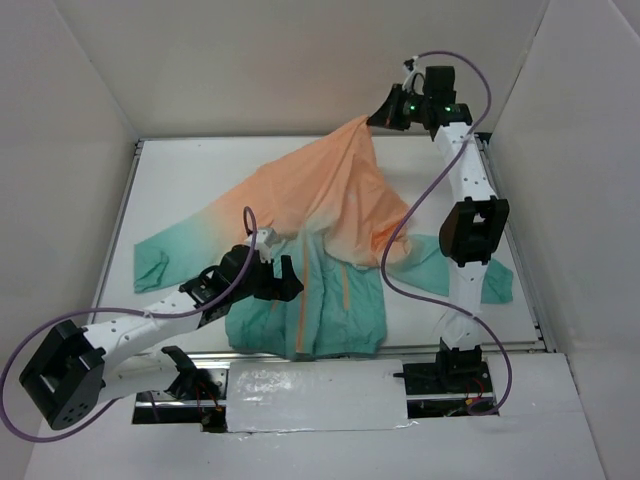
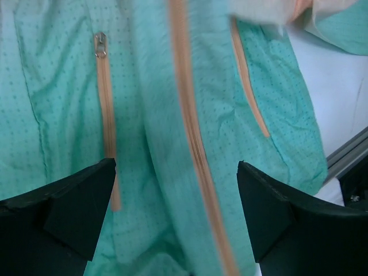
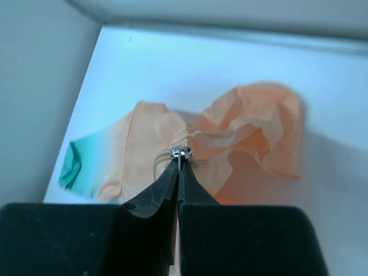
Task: Zip up the jacket
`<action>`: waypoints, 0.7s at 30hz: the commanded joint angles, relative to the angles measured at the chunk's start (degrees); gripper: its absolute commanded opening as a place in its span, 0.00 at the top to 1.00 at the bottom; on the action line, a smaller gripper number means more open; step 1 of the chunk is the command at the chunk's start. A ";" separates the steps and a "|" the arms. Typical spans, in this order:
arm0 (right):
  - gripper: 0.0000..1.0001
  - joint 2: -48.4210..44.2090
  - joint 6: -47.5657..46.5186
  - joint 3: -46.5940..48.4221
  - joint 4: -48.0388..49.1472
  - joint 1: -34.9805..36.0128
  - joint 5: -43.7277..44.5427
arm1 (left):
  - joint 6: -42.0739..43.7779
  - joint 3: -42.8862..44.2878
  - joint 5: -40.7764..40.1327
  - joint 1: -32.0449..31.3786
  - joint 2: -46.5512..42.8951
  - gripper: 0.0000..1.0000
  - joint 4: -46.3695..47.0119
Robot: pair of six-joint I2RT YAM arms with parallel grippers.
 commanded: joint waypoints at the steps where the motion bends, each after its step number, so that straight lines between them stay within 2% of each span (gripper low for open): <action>1: 1.00 2.63 -3.29 7.13 5.84 -0.84 7.79 | 0.25 4.12 1.85 -0.36 -0.51 0.01 -0.80; 3: 0.86 1.50 -5.23 5.92 8.72 -0.93 6.75 | -0.19 3.51 2.64 -0.44 0.01 0.01 -0.55; 4: 0.76 1.05 -5.76 4.43 9.44 -0.93 6.40 | -0.19 2.55 3.69 -0.44 1.06 0.01 0.24; 5: 0.17 0.61 -5.50 3.37 11.45 -0.93 4.92 | -0.71 2.02 3.78 -0.53 1.68 0.01 0.68; 6: 0.00 0.00 -5.32 2.58 12.34 -0.84 3.94 | -1.06 1.32 3.44 -0.53 2.21 0.01 1.03; 9: 0.00 -0.27 -4.18 2.30 12.78 -0.93 2.44 | -2.65 -1.23 2.21 -0.71 3.35 0.01 2.53; 13: 0.00 -4.04 -3.04 2.57 11.47 -0.84 7.26 | -5.28 -1.16 -3.14 -0.97 1.78 0.01 -2.03; 15: 0.00 -8.17 -2.77 2.13 8.67 -0.23 9.81 | -8.09 0.07 -8.76 -0.97 0.64 0.01 -8.87; 16: 0.00 -11.84 -2.42 1.26 5.61 0.21 13.91 | -9.75 1.91 -12.18 -0.97 -0.50 0.01 -13.59; 17: 0.00 -13.96 -2.51 0.38 3.92 0.65 15.87 | -10.47 3.06 -12.21 -0.97 -1.12 0.01 -13.64; 18: 0.00 -16.33 -2.60 -0.85 1.99 1.35 18.06 | -11.52 4.81 -16.21 -0.89 -1.39 0.01 -19.21; 19: 0.00 -19.05 -2.42 -4.34 0.15 3.09 23.83 | -12.83 8.48 -18.08 -0.80 -1.74 0.01 -21.79; 21: 0.00 -28.80 -2.51 -10.40 -2.24 5.39 28.09 | -13.54 12.54 -22.03 -0.01 -1.39 0.01 -27.75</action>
